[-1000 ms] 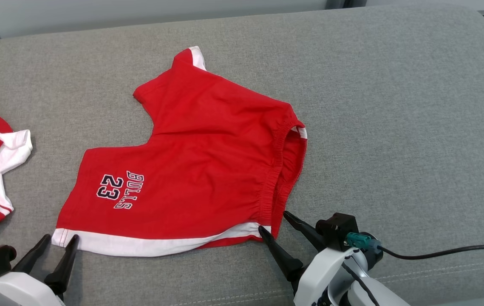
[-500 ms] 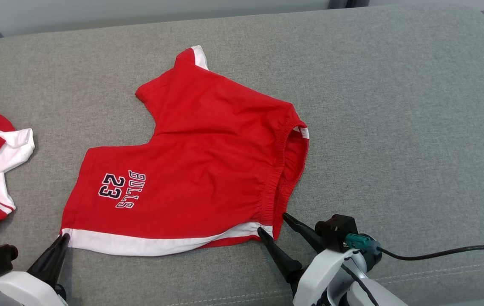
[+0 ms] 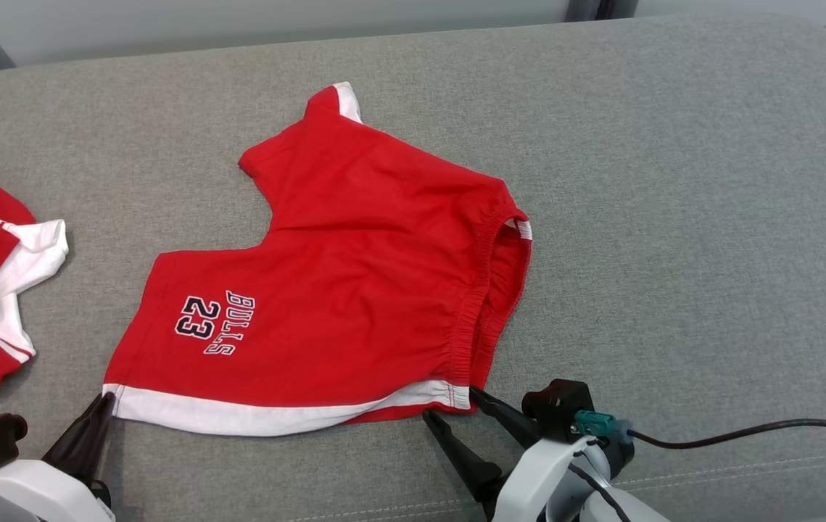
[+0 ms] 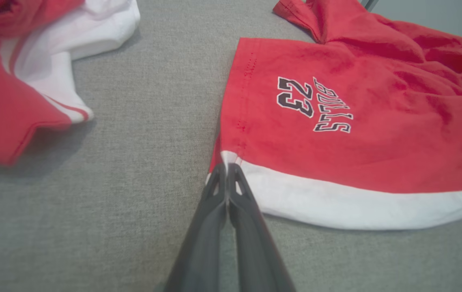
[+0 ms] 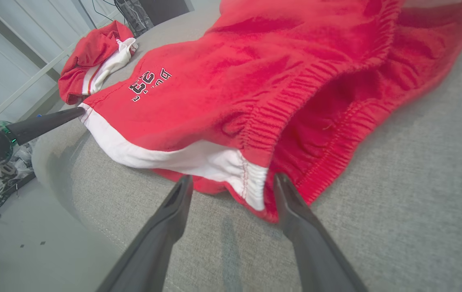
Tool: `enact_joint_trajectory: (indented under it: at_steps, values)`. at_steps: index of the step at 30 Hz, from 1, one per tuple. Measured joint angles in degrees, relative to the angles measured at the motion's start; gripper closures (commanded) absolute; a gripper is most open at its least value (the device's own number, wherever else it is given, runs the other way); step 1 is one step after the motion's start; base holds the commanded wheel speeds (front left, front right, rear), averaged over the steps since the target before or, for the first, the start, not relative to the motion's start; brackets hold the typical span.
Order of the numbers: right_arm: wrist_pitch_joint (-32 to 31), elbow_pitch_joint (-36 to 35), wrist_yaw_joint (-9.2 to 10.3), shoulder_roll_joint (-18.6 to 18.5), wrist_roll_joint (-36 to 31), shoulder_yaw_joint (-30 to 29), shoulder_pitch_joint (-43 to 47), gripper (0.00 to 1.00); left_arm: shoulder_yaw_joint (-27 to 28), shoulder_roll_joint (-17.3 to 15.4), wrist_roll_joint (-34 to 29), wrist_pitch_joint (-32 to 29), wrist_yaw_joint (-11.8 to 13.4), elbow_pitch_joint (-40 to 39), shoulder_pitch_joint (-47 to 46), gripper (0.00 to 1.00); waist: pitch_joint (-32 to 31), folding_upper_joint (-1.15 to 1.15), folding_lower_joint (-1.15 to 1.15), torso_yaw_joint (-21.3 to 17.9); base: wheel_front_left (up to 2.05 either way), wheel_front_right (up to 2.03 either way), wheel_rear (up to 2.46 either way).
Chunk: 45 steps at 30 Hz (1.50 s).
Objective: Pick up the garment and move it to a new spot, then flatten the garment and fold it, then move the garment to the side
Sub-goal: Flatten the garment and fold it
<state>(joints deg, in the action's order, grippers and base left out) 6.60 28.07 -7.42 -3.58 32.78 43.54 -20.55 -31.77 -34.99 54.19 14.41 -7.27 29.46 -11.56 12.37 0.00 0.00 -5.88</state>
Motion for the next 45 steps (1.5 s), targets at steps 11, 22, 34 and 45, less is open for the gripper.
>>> enact_joint_trajectory:
  at_steps: [11,22,34,45]
  values:
    - [0.6,4.2,0.0,0.0,0.8,-1.6,-0.7,0.0,0.0,0.5,-0.7,0.0,0.0,-0.3,0.0,1.0,0.2,0.0,0.0,1.2,0.0,0.0,0.0]
    - [1.5,4.7,0.0,0.0,3.9,1.8,-3.1,1.0,0.0,0.7,-1.1,0.0,0.0,-1.1,-0.1,1.0,0.7,0.0,0.0,1.8,0.0,0.0,0.0]
    - [2.2,1.9,0.0,-0.1,9.1,-1.2,-8.2,1.0,1.9,-0.6,2.2,0.0,0.0,-3.9,-4.0,1.0,-4.9,0.0,0.0,2.7,0.0,0.0,0.0]
    - [0.5,-6.9,0.0,-7.8,19.4,-5.9,-21.9,1.0,-0.4,-4.4,5.3,-3.1,-0.3,-3.1,-24.7,1.0,-13.3,0.0,0.0,6.1,0.0,0.0,0.0]
